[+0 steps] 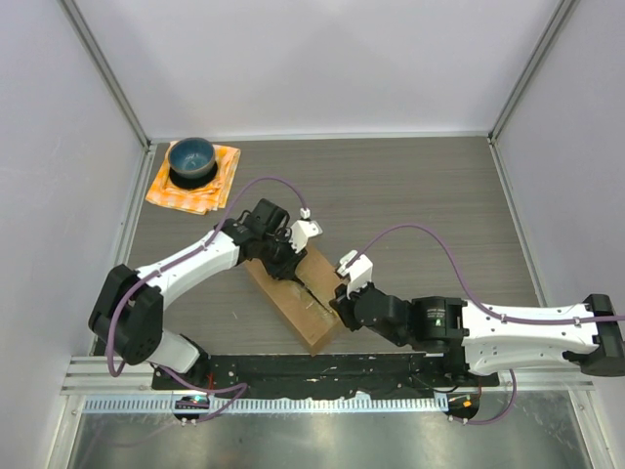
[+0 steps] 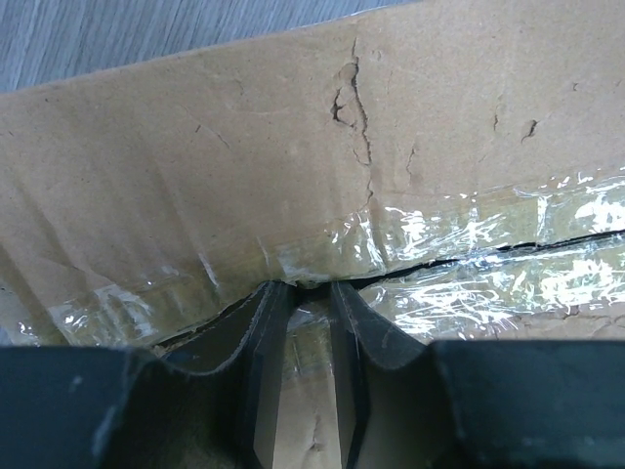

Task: Unpack the express box
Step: Cut the express box at the center of the board.

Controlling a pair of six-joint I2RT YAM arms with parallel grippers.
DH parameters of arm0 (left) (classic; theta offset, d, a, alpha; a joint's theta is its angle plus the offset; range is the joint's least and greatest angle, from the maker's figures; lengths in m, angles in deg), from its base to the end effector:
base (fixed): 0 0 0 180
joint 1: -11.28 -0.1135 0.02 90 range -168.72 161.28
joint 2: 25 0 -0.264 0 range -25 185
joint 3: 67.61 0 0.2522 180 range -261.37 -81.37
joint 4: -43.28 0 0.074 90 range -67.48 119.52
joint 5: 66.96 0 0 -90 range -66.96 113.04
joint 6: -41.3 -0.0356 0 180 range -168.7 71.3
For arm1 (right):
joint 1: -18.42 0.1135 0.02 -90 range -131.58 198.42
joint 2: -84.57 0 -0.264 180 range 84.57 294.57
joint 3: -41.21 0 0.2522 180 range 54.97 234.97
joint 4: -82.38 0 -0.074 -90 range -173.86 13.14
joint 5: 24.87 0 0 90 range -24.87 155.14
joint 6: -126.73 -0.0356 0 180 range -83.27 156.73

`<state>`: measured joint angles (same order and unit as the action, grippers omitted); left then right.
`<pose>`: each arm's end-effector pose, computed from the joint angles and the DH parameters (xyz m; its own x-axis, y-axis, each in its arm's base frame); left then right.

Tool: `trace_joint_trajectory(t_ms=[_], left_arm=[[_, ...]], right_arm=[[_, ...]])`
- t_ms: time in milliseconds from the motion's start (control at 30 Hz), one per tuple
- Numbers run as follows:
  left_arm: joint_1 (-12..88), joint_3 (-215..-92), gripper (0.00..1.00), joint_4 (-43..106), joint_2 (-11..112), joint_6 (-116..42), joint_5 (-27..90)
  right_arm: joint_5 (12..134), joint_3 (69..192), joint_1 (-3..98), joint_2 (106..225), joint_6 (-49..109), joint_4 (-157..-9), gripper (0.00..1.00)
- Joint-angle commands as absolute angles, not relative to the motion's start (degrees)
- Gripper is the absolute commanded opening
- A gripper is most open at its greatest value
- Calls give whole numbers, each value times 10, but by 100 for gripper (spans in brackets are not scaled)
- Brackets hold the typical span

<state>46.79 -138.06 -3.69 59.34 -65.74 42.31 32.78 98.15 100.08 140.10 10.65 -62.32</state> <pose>0.2302 -0.1787 0.2217 -0.4808 0.6829 -0.5500 0.8577 0.4968 -0.1329 0.0492 0.2041 0.2793 -0.4118 -0.2485 -0.8768 -0.6573 0.7473 0.0970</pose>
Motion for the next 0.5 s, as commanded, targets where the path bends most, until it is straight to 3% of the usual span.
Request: trace_joint_trajectory(t_ms=[0,367,467], left_arm=[[445,-1373,29,-27,625,-682,291],[438,-1384,29,-37,618,-676,289],[436,-1408,37,-59,610,-661,301]], right_arm=[[349,1019,1016,1375,87,-552,1],[350,1023,1031,1367,66,-509,1],[328,1034,1031,1362,75,-509,1]])
